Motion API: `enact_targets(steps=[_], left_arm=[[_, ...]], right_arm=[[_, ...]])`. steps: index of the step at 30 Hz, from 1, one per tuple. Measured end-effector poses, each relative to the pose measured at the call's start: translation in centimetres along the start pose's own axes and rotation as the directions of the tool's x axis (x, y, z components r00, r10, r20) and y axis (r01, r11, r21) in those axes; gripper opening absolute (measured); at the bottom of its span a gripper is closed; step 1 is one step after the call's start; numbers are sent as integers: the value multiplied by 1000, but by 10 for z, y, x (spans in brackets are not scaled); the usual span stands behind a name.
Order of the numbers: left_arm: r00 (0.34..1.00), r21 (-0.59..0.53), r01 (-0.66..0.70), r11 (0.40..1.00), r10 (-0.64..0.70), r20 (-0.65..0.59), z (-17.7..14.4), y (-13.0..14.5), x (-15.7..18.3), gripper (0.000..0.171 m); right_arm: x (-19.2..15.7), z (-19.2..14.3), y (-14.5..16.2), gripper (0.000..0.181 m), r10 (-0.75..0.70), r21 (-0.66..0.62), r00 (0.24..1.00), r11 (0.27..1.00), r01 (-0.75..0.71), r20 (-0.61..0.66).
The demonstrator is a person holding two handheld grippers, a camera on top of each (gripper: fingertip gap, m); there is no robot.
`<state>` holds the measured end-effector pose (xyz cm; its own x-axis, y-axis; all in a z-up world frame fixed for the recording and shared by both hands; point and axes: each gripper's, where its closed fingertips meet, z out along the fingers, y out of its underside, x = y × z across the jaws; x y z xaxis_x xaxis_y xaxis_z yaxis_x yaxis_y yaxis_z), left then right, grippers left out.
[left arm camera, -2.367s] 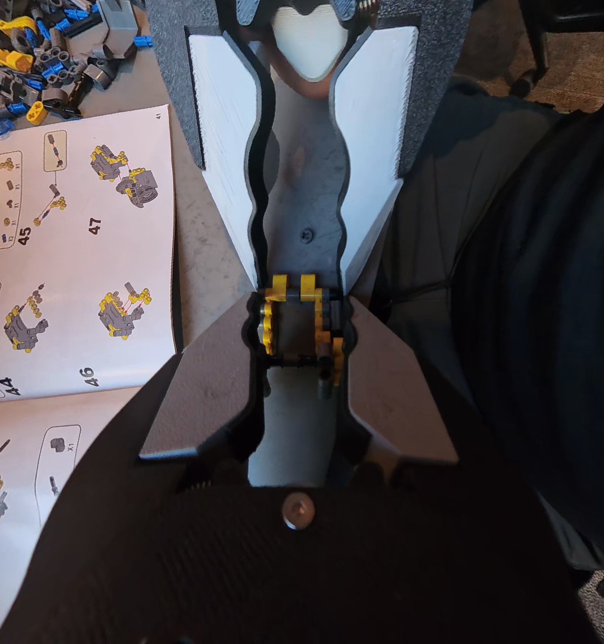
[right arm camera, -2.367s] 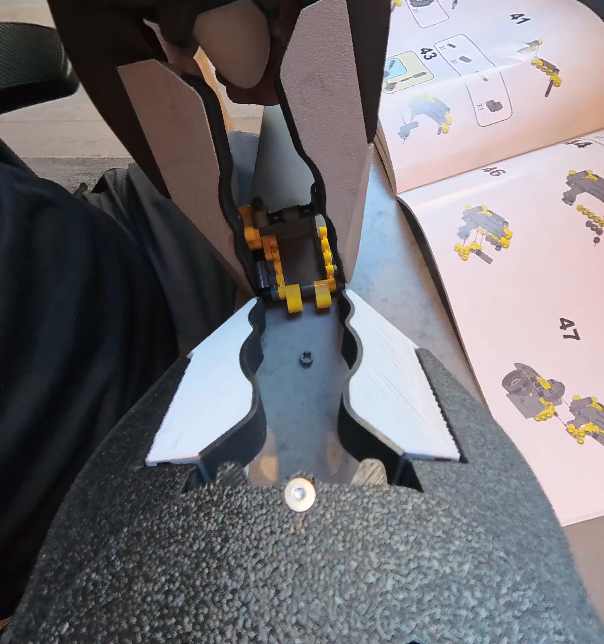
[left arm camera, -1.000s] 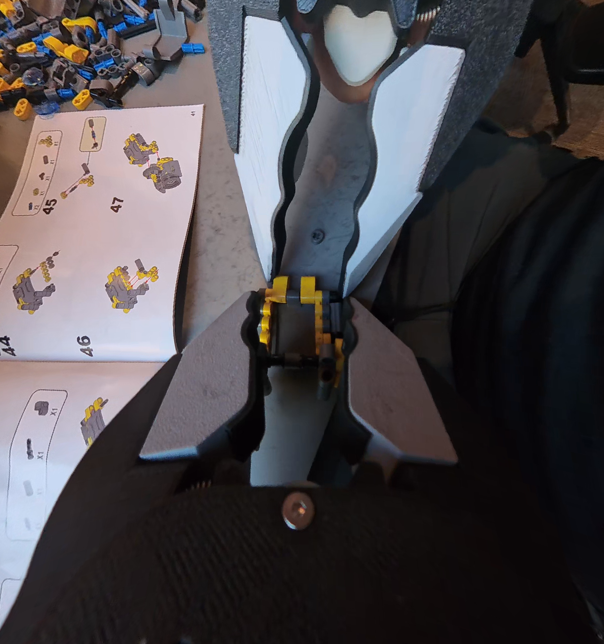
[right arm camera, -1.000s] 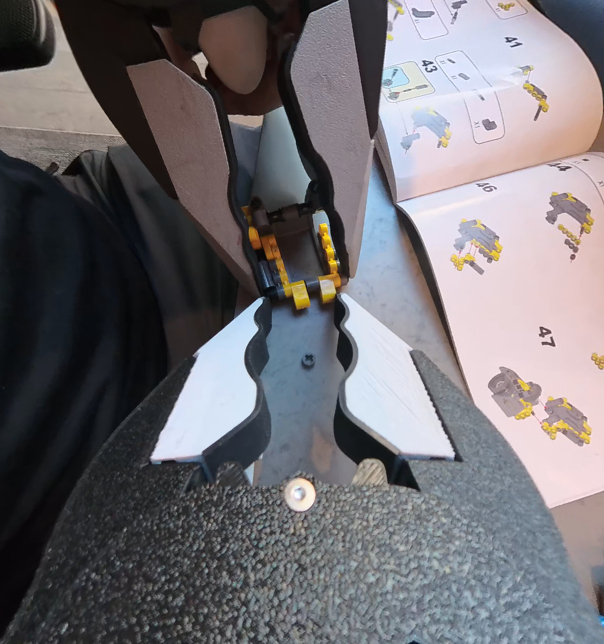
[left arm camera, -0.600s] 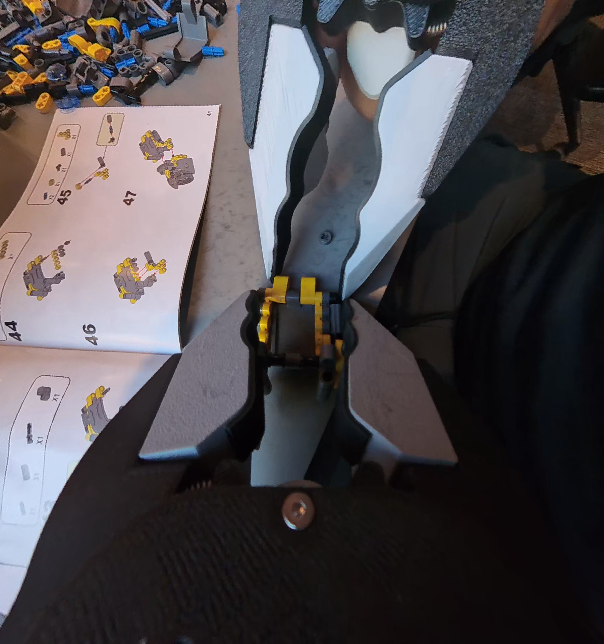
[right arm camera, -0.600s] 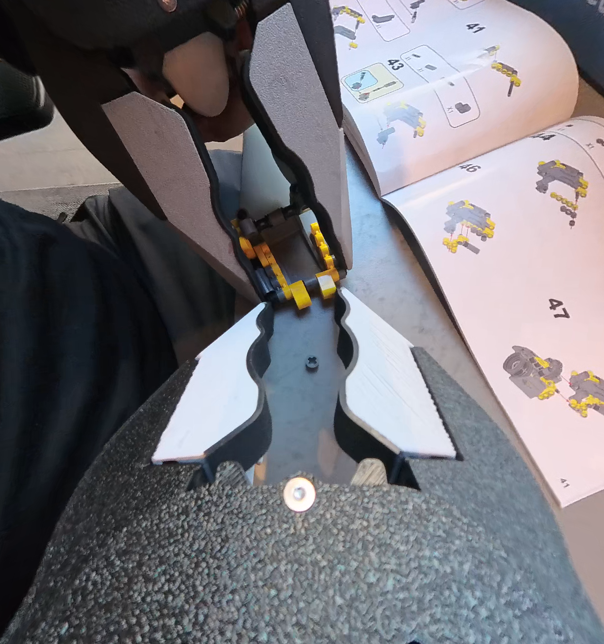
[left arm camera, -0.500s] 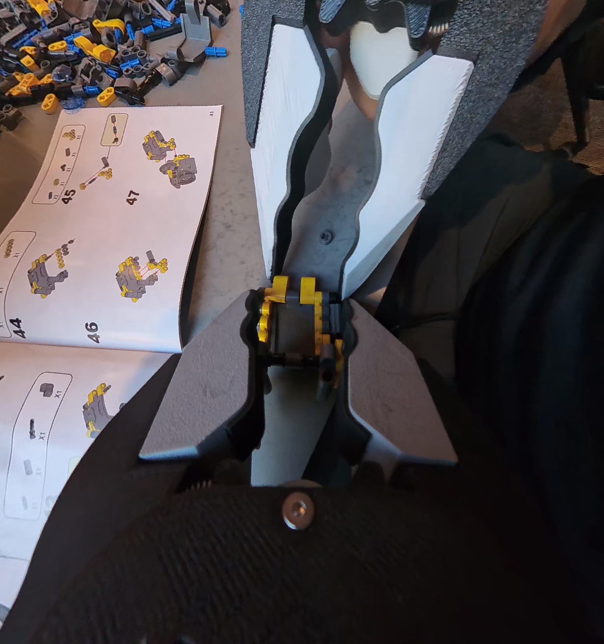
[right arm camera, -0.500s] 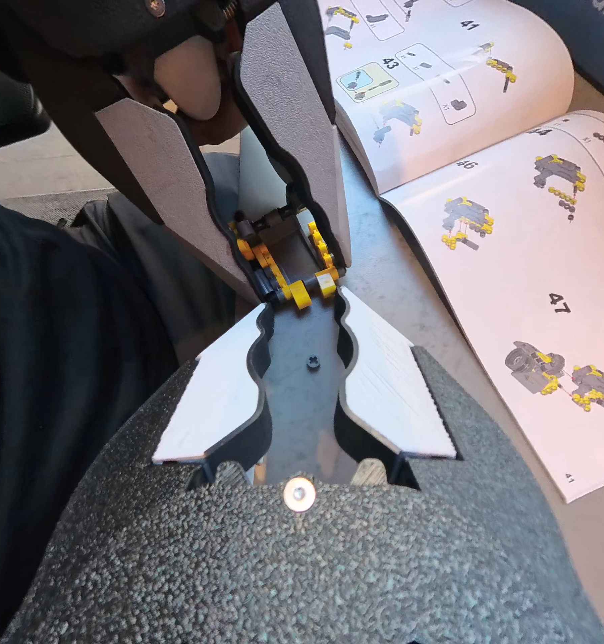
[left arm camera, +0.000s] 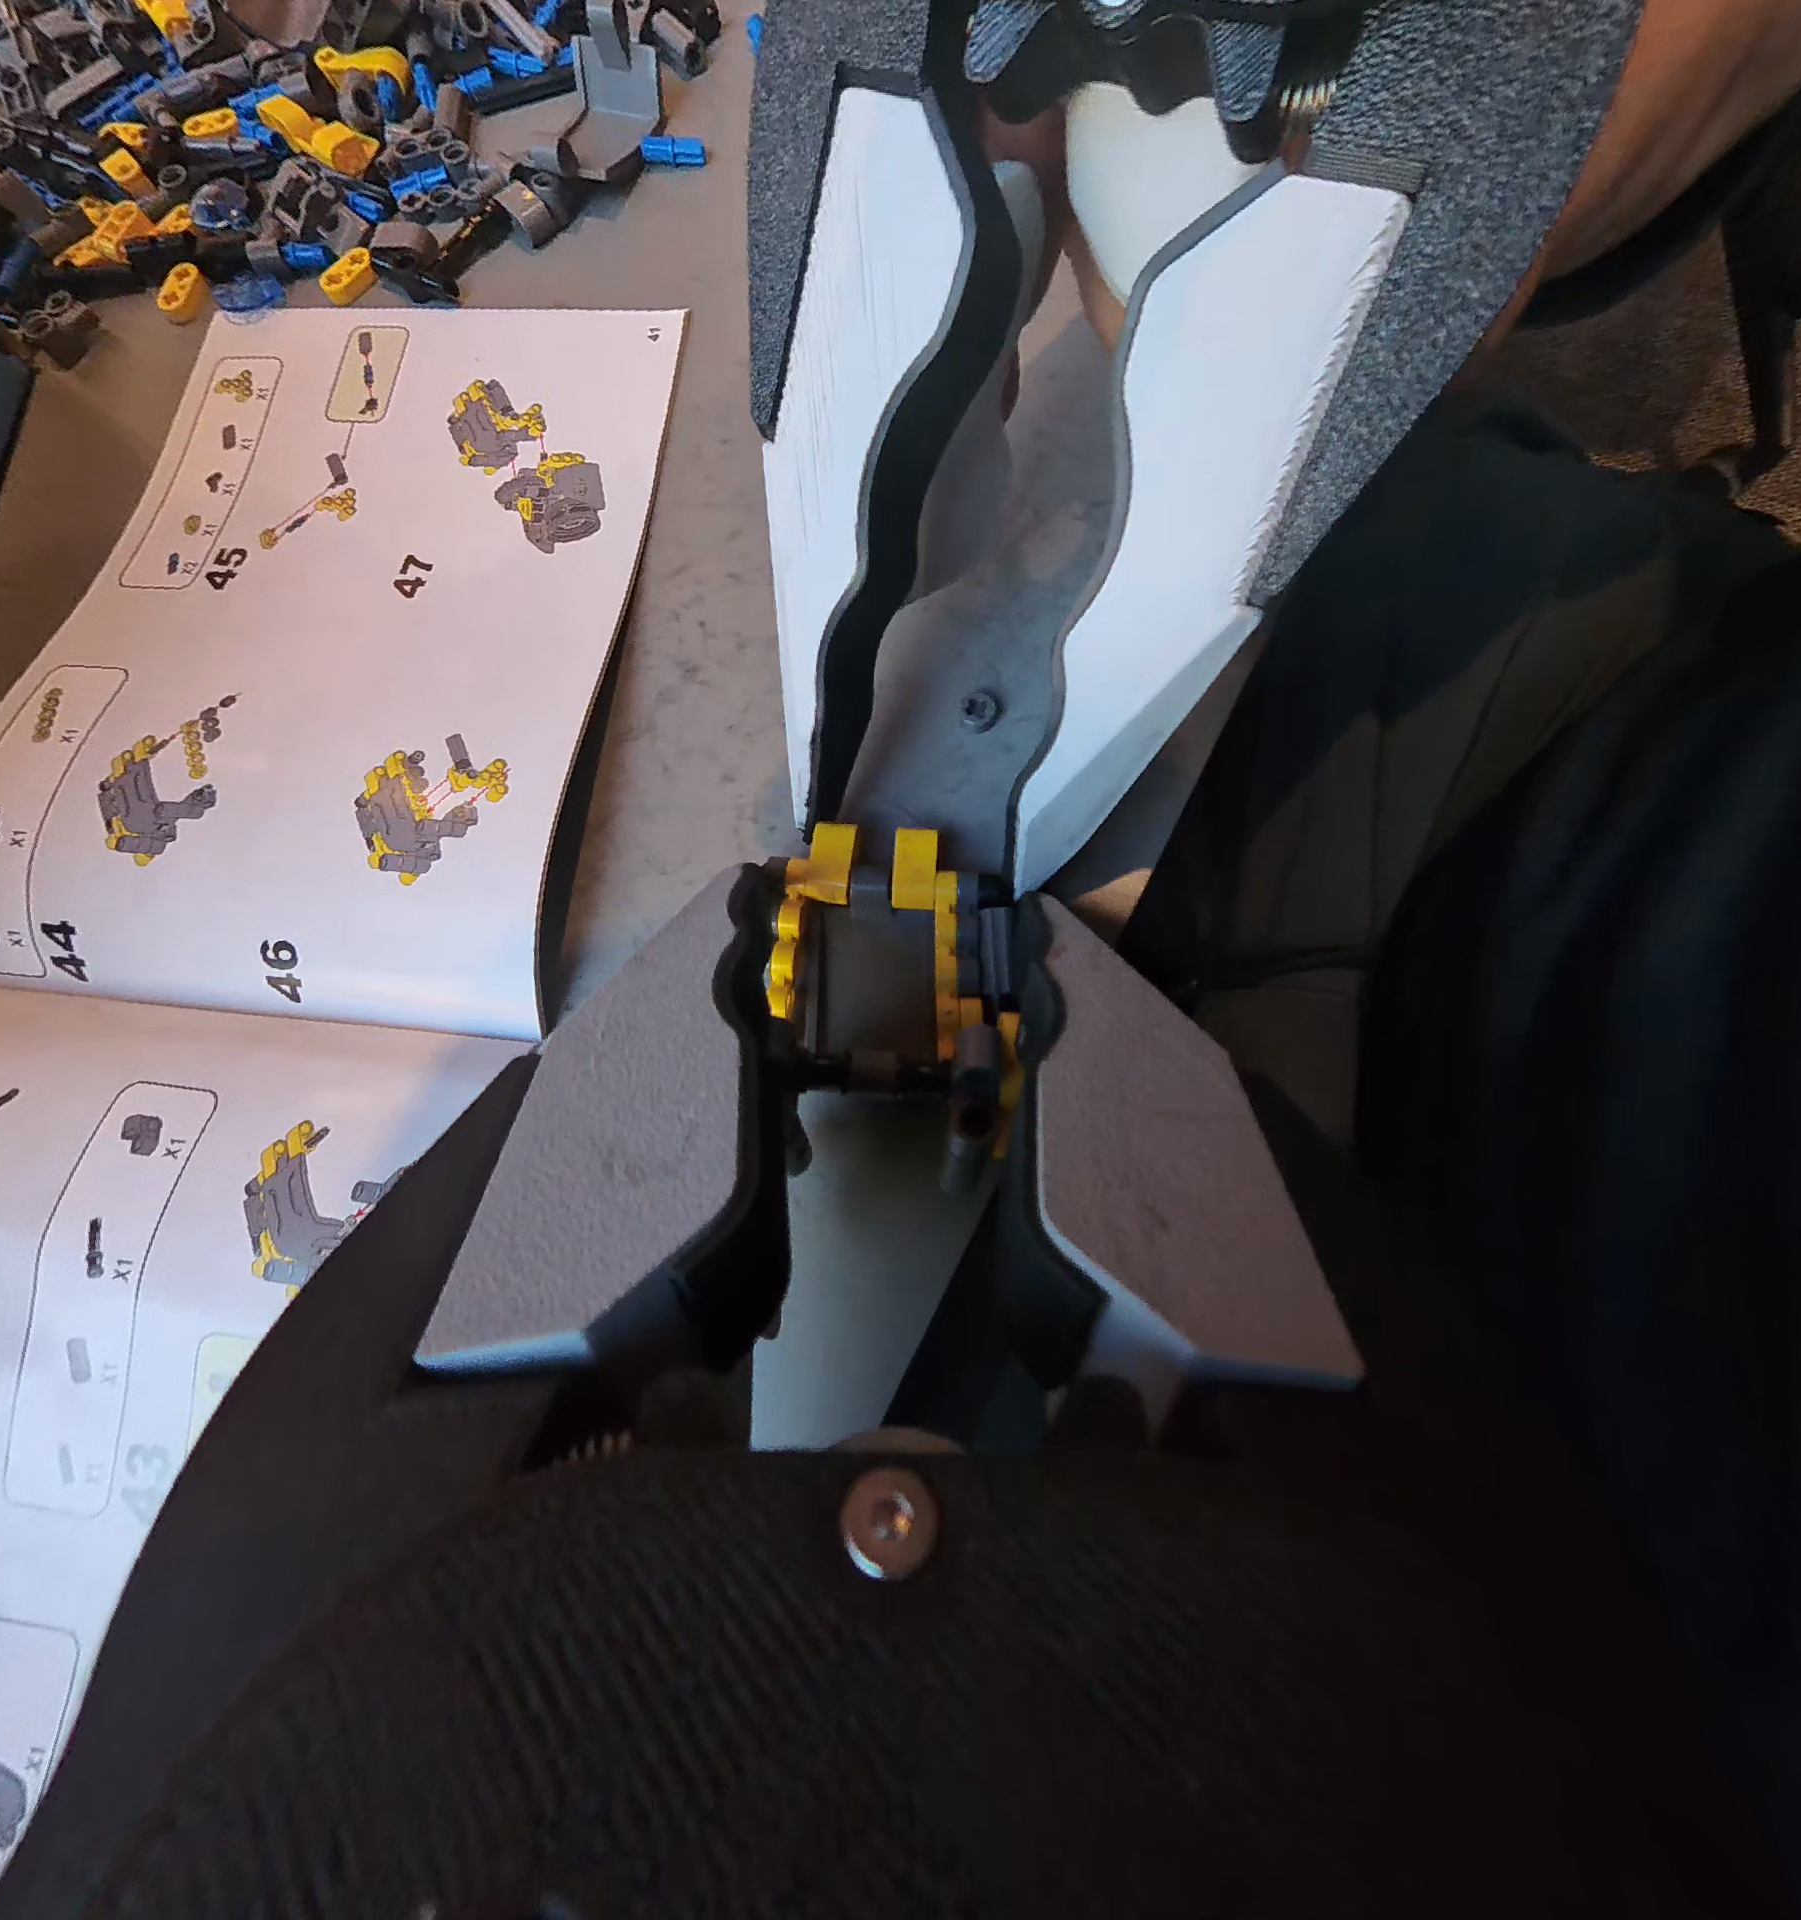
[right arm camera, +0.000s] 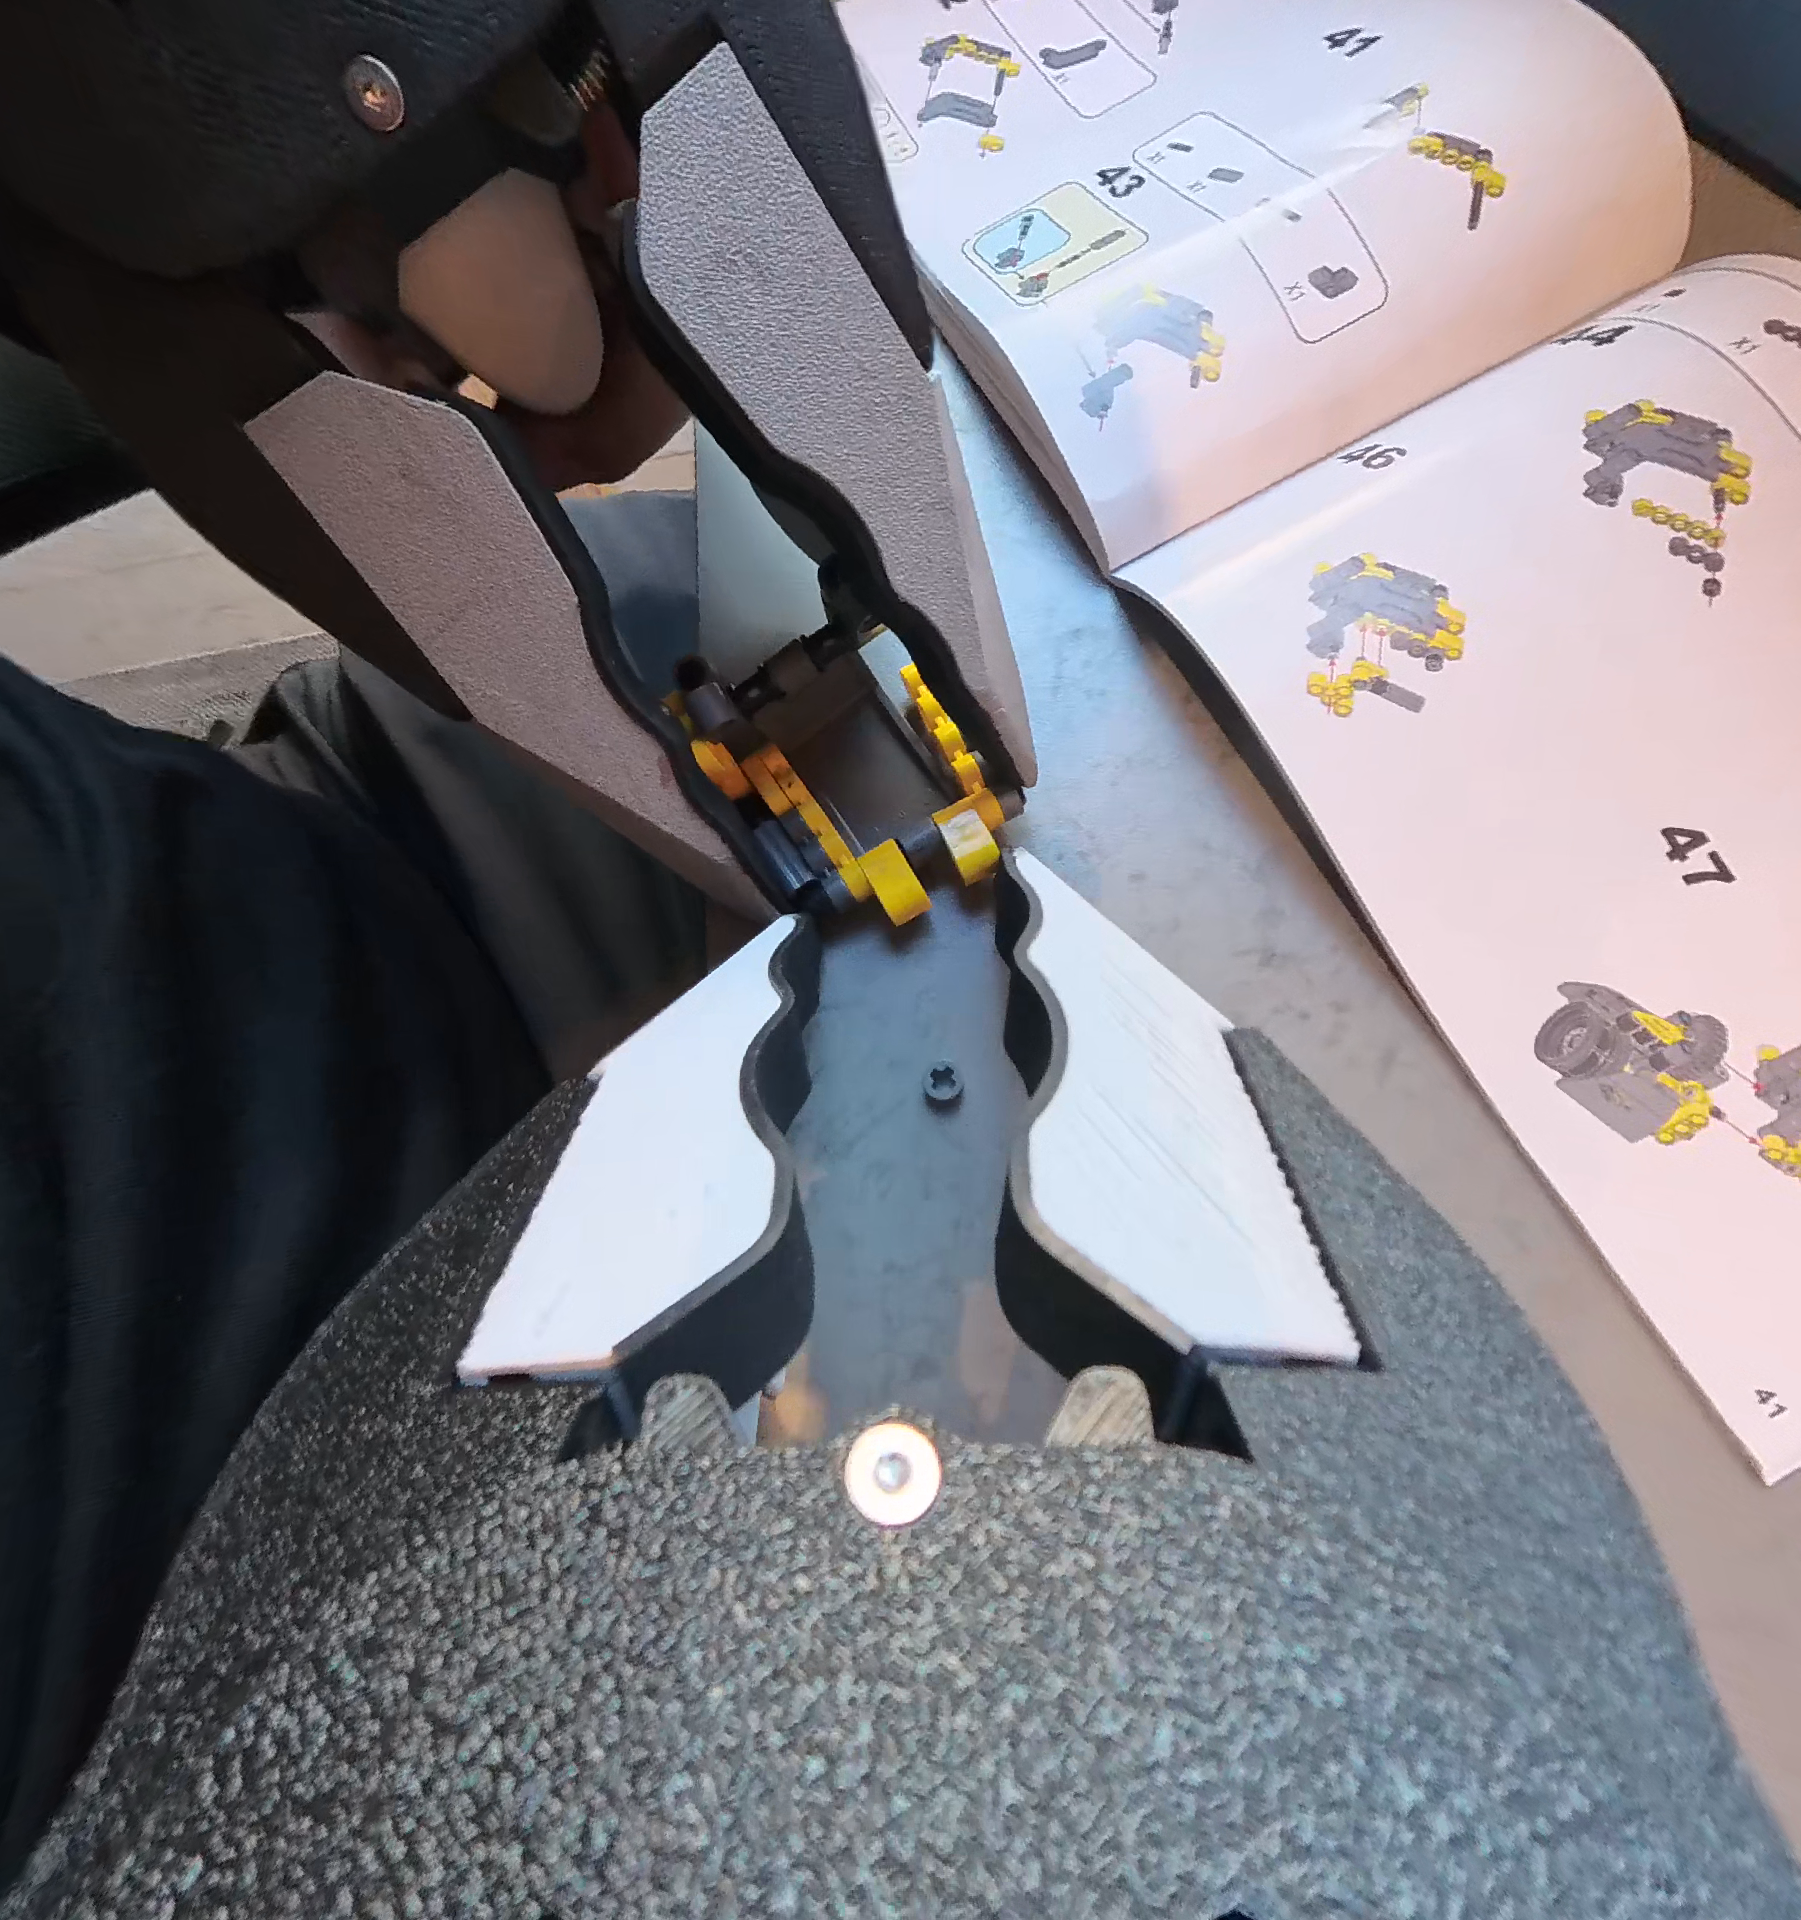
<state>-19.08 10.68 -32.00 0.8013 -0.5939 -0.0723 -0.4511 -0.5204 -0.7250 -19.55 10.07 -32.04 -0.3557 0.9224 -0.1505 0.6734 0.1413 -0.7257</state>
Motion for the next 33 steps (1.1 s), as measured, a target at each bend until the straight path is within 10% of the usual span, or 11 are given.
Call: enact_targets(steps=[33], left_arm=[[994, 23, 67, 997, -69, 81, -1, 1, -14, 44]], right_arm=[[8, 1, -3, 15, 93, 25, 995, 995, -92, -23]])
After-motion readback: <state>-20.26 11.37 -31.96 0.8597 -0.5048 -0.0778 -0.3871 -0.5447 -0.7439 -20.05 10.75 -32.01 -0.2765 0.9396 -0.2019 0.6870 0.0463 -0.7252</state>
